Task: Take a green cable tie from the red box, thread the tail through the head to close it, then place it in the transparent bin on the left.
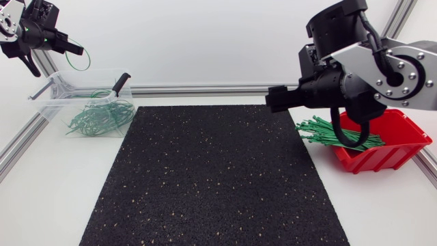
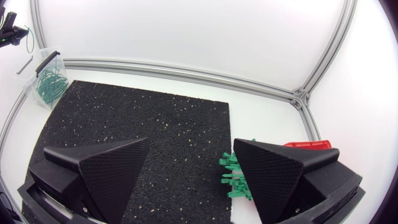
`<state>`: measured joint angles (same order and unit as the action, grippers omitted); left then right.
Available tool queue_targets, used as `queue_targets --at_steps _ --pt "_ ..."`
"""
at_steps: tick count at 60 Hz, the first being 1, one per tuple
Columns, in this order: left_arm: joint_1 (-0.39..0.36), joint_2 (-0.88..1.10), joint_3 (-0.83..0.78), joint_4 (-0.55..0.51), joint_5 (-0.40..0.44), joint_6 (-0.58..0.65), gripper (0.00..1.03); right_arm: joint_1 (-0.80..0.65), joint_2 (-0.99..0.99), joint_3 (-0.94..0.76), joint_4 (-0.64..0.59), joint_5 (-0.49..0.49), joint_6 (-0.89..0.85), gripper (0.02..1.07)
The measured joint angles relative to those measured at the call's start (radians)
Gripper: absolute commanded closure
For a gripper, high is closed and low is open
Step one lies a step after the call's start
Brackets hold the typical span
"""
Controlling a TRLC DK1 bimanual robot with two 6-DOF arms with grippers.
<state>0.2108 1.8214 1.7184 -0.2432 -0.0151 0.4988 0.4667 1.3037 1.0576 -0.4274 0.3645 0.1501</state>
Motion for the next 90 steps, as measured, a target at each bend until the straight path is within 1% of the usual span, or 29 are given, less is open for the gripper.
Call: queue_targets --at_steps 2,3,4,5,6,8,9,10,11,12,22,32,43,54,65,72,87,90 --pt "0.004 0.017 0.010 -0.003 -0.013 0.000 0.97 -0.005 -0.011 -0.006 0.005 0.001 -0.006 0.08" --pt "0.004 0.025 0.013 -0.004 -0.019 0.001 0.91 -0.006 -0.018 -0.011 0.008 0.002 -0.013 0.08" --pt "0.005 0.031 0.015 -0.004 -0.030 0.001 0.80 -0.009 -0.024 -0.014 0.010 0.003 -0.018 0.08" --pt "0.005 0.037 0.016 -0.006 -0.039 0.001 0.75 -0.011 -0.031 -0.019 0.011 0.003 -0.023 0.08" --pt "0.005 0.042 0.016 -0.010 -0.047 0.003 0.56 -0.012 -0.037 -0.023 0.014 0.003 -0.025 0.08" --pt "0.005 0.050 0.016 -0.021 -0.066 0.005 0.38 -0.013 -0.053 -0.033 0.021 0.004 -0.032 0.08" --pt "0.004 0.053 0.016 -0.026 -0.077 0.006 0.25 -0.015 -0.060 -0.038 0.025 0.004 -0.034 0.08" --pt "0.002 0.056 0.016 -0.031 -0.089 0.008 0.15 -0.017 -0.068 -0.044 0.031 0.003 -0.040 0.08" --pt "0.001 0.059 0.016 -0.032 -0.098 0.011 0.02 -0.018 -0.078 -0.051 0.036 0.003 -0.046 0.08" --pt "-0.001 0.060 0.015 -0.034 -0.100 0.012 0.03 -0.018 -0.084 -0.055 0.039 0.003 -0.048 0.08" --pt "-0.018 0.043 -0.022 -0.037 -0.111 0.023 0.03 -0.048 -0.140 -0.072 0.055 -0.002 -0.077 0.08" --pt "-0.032 -0.044 -0.099 -0.055 -0.116 0.023 0.03 -0.106 -0.200 -0.092 0.059 -0.027 -0.095 0.08" --pt "-0.051 -0.248 -0.195 -0.063 -0.118 0.023 0.03 -0.180 -0.280 -0.120 0.066 -0.058 -0.126 0.08" --pt "-0.096 -0.463 -0.341 -0.063 -0.116 0.023 0.03 -0.269 -0.375 -0.158 0.076 -0.134 -0.137 0.08" --pt "-0.129 -0.602 -0.515 -0.048 -0.090 0.023 0.03 -0.315 -0.499 -0.221 0.088 -0.166 -0.152 0.08" --pt "-0.131 -0.678 -0.600 -0.029 -0.071 0.023 0.03 -0.360 -0.560 -0.258 0.088 -0.191 -0.167 0.08" --pt "-0.134 -0.898 -0.794 0.026 -0.012 0.021 0.03 -0.509 -0.675 -0.353 0.095 -0.313 -0.190 0.08" --pt "-0.134 -0.940 -0.832 0.035 0.019 0.018 0.03 -0.525 -0.705 -0.376 0.095 -0.319 -0.196 0.08"
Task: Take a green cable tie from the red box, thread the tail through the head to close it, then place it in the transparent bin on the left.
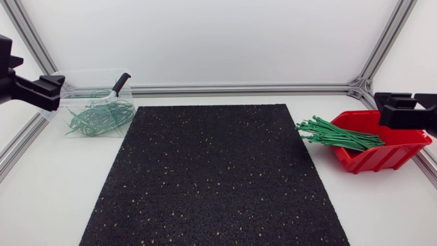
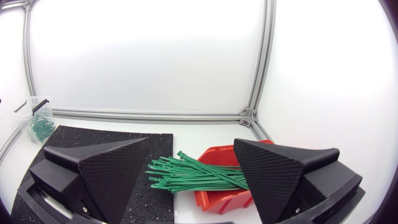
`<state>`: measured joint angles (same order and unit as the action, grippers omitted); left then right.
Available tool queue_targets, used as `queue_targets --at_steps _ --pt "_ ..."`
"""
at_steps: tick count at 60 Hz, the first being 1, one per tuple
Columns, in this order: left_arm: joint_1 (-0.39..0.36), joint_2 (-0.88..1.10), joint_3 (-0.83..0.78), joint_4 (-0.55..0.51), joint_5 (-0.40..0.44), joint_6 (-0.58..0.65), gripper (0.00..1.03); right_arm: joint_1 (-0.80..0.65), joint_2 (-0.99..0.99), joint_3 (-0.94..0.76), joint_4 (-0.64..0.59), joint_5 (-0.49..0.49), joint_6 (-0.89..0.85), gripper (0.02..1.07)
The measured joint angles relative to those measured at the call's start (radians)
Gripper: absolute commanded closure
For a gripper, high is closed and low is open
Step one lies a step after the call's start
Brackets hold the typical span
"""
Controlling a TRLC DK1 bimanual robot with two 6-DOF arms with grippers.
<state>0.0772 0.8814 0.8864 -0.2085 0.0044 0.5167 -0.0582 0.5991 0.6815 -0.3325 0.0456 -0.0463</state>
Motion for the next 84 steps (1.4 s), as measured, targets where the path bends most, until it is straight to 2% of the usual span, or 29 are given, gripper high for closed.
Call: queue_targets --at_steps 6,26,76,84 --pt "0.000 -0.061 -0.060 0.002 0.038 -0.006 0.03 -0.011 -0.057 -0.045 0.000 -0.016 -0.005 0.08" --pt "-0.001 -0.268 -0.275 0.027 0.078 -0.079 0.03 -0.010 -0.241 -0.199 0.028 -0.020 -0.007 0.08" --pt "-0.048 -0.711 -0.694 0.142 0.035 -0.369 0.03 0.047 -0.572 -0.635 0.308 -0.042 0.024 0.09" --pt "-0.057 -0.777 -0.765 0.164 0.017 -0.417 0.03 0.051 -0.592 -0.658 0.315 -0.042 0.027 0.09"
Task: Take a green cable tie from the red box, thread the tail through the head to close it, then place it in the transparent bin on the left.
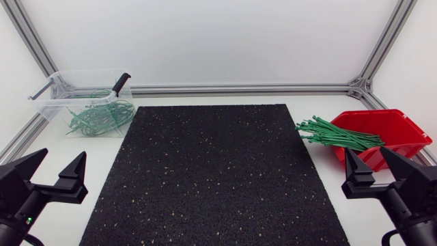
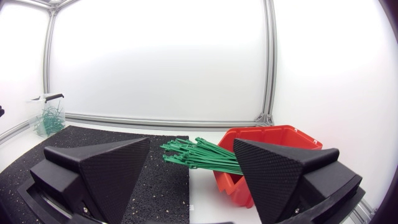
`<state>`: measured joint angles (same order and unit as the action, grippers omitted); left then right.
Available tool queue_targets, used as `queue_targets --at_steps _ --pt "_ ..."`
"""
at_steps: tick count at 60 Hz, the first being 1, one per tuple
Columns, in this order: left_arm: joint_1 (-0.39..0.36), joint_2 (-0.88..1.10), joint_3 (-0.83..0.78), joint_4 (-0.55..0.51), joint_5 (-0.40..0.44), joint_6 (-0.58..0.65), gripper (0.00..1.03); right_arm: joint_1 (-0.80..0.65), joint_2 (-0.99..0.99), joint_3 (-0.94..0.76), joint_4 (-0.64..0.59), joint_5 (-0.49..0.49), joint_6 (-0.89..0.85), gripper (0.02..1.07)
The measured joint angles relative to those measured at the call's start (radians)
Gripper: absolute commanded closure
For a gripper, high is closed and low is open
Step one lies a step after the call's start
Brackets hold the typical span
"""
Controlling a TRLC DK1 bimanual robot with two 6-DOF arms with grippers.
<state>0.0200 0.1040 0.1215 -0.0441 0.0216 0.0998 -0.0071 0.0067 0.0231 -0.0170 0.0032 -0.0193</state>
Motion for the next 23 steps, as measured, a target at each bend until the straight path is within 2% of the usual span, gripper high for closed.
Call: queue_targets --at_steps 9,23 --pt "-0.011 -0.068 -0.073 0.037 -0.013 -0.052 0.03 0.000 -0.001 0.000 0.000 0.000 0.000 0.09" --pt "-0.015 -0.097 -0.079 0.050 -0.021 -0.074 0.03 0.000 -0.001 0.000 0.000 0.000 0.000 0.09"
